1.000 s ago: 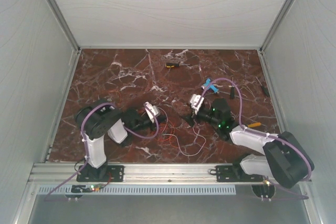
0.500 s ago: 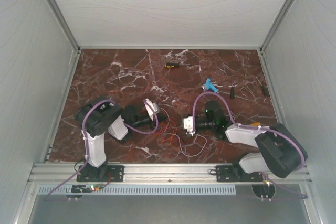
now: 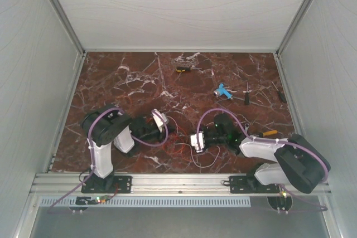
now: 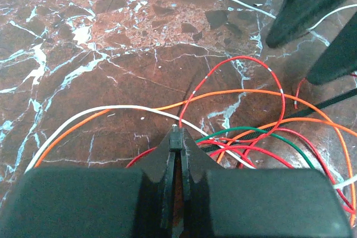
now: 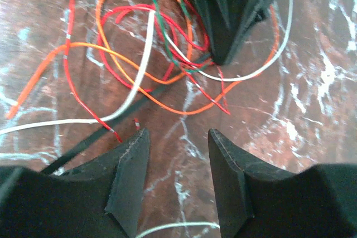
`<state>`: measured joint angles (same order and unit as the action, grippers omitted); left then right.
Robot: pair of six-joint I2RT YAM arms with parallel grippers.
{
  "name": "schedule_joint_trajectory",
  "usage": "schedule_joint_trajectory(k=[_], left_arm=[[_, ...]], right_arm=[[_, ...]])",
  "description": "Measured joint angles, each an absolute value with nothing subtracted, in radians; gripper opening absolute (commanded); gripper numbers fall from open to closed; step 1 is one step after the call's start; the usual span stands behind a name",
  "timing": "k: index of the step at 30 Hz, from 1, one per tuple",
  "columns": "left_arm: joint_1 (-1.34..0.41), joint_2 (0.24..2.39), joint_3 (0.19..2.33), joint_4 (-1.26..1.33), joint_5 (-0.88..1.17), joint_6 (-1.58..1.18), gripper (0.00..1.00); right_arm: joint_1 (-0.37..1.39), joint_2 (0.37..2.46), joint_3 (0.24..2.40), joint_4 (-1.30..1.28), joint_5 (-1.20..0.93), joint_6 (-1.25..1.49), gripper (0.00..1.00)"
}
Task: Zip-tie the wires
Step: Tie the cable at the center of the board.
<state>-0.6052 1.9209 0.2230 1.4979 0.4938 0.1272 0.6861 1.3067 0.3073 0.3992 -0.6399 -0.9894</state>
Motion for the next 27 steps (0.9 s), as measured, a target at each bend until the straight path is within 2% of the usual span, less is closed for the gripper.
schedule_joint_trajectory(k=[13, 27], left_arm=[[-0.605, 1.921, 0.218, 1.503, 0.482, 0.127, 0.00], [-0.609, 1.905, 0.212, 1.503, 0.481, 0.127, 0.00]], right_arm=[[0.771, 1.261, 0.329, 0.257, -0.445, -1.008, 0.43], [0.791, 1.180, 0.326, 0.226, -0.543, -0.976, 0.42]])
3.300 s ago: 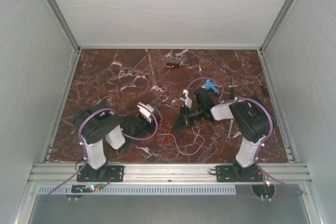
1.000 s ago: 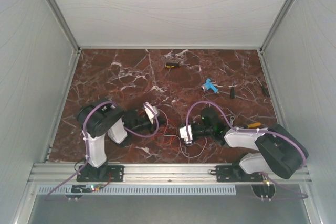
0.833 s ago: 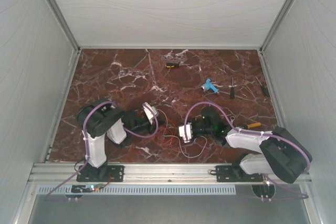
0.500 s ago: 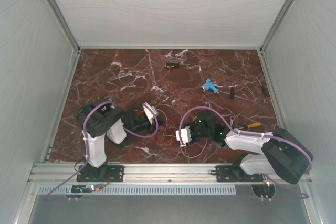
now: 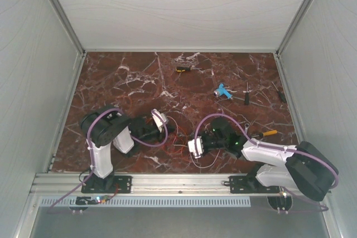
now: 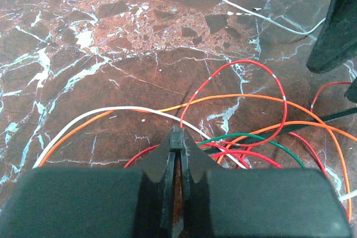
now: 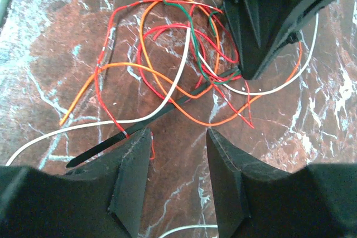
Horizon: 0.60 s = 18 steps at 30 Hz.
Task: Zip-tie the wires
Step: Tie the cable at the center of the board.
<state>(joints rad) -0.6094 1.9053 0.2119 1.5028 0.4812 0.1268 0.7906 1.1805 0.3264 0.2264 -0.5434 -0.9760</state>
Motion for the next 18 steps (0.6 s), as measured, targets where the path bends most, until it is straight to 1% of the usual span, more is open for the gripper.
schedule_joint_trajectory(k=[8, 18], left_arm=[[-0.610, 1.905, 0.211, 1.503, 0.482, 0.126, 0.00], [-0.610, 1.905, 0.211, 1.503, 0.482, 0.126, 0.00]], right_arm=[[0.827, 1.204, 0.318, 0.251, -0.567, -0.960, 0.42], [0.839, 1.306, 0.228, 0.466, -0.604, -0.900, 0.42]])
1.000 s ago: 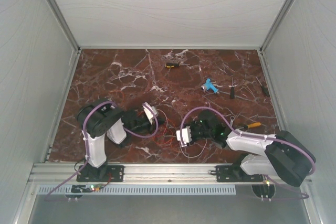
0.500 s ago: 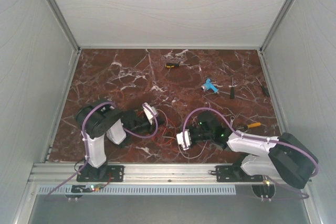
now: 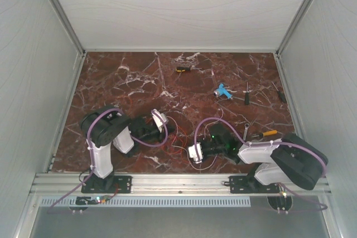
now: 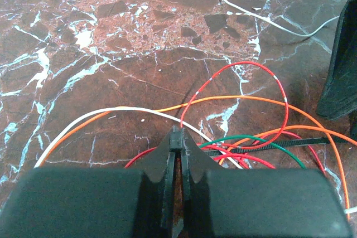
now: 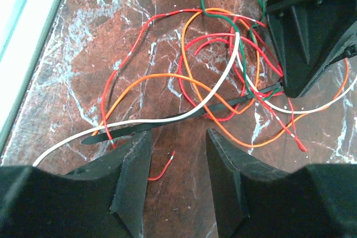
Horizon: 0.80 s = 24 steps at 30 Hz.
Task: Zip-tie the wires
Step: Tie the cable at the center of the board.
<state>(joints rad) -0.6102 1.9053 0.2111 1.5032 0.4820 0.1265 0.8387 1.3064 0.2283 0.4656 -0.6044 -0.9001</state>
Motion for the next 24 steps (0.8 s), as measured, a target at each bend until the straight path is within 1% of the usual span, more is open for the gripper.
schedule_joint_trajectory(k=[8, 14, 24], left_arm=[[-0.612, 1.906, 0.211, 1.503, 0.482, 0.127, 0.00], [-0.612, 1.906, 0.212, 1.503, 0.483, 0.126, 0.00], [-0.612, 1.906, 0.212, 1.503, 0.484, 0.126, 0.00]], right_arm=[[0.842, 1.409, 0.193, 0.695, -0.612, -0.873, 0.44], [0.852, 1.493, 0.167, 0.867, -0.639, -0.838, 0.42], [0.957, 1.619, 0.170, 1.047, -0.645, -0.803, 0.38]])
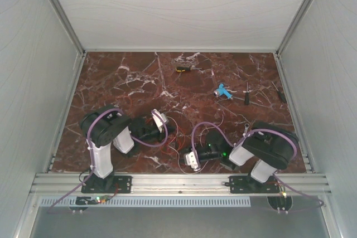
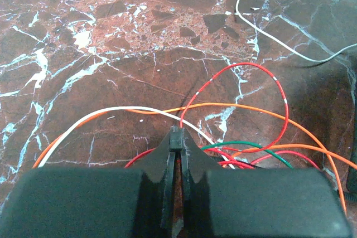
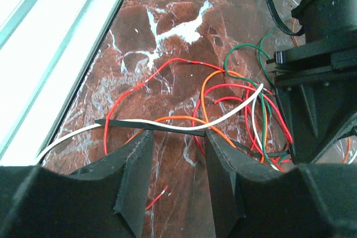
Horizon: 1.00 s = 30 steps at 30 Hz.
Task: Zip-tie the wires
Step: Tie the cable at the center of the board.
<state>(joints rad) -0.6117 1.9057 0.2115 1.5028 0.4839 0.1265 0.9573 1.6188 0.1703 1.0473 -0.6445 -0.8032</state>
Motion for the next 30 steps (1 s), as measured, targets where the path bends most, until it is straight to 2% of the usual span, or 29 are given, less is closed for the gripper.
schedule_joint_trajectory(k=[12, 14, 20, 30], left_arm=[[-0.612, 1.906, 0.212, 1.503, 0.488, 0.126, 0.00], [-0.612, 1.906, 0.212, 1.503, 0.488, 0.126, 0.00], [-0.612, 1.906, 0.212, 1.503, 0.489, 0.122, 0.00], [-0.612, 1.906, 0.212, 1.503, 0.489, 0.121, 0.00]], right_arm=[[1.009, 1.695, 0.207, 1.115, -0.633, -0.796, 0.38], [1.021, 1.716, 0.220, 1.129, -0.631, -0.803, 0.36], [1.034, 1.772, 0.241, 1.174, -0.624, -0.816, 0.17], [1.036, 1.735, 0.218, 1.149, -0.576, -0.833, 0.13]])
